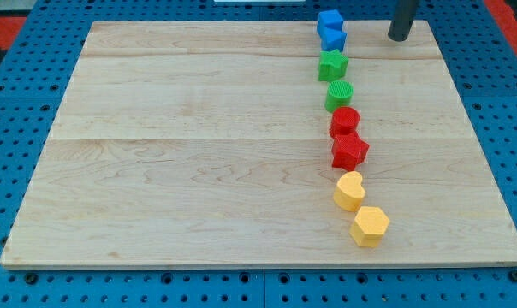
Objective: Push the green star towards top left side of board
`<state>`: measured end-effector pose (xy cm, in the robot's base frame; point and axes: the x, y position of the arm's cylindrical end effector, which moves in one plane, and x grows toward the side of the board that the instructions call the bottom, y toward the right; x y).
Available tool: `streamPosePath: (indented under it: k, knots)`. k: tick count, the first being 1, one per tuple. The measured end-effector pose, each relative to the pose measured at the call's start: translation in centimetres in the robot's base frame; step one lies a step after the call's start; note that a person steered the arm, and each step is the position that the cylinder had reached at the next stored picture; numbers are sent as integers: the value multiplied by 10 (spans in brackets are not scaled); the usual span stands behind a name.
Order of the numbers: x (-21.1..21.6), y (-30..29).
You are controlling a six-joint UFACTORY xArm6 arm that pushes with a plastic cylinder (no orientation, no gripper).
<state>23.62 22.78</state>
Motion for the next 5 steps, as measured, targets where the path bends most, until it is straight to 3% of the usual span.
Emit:
streamPosePath:
  k: [1,2,3,5]
  knots:
    - [49,18]
    - [86,-53]
    - [71,-115]
    - [63,-112]
